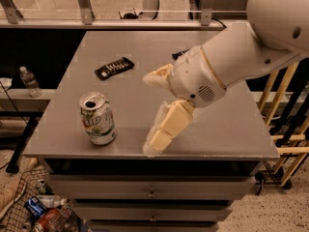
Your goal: Pick 7up can
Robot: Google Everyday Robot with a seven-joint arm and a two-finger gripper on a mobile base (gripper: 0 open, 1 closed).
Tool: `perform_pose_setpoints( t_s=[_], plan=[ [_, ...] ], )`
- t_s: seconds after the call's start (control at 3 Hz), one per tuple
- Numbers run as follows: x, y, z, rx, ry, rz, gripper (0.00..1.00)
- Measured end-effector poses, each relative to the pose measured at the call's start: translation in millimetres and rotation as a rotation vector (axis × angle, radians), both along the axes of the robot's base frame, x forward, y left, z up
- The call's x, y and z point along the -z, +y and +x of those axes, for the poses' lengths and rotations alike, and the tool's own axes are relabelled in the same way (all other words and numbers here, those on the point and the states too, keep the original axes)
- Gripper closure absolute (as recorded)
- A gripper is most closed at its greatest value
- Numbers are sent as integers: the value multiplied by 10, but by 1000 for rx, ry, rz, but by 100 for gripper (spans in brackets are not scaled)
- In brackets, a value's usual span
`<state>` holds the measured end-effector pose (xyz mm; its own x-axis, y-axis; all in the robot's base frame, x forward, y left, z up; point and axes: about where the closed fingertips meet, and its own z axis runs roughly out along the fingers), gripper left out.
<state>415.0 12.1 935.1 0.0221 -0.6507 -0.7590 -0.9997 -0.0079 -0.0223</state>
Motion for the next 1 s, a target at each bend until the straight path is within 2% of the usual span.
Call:
perform_pose_setpoints(
  t_s=[0.33, 1.0],
  plan=[
    [239, 121, 105, 21, -1, 11, 0],
    [351, 444, 316, 50, -51, 102, 0]
  ],
)
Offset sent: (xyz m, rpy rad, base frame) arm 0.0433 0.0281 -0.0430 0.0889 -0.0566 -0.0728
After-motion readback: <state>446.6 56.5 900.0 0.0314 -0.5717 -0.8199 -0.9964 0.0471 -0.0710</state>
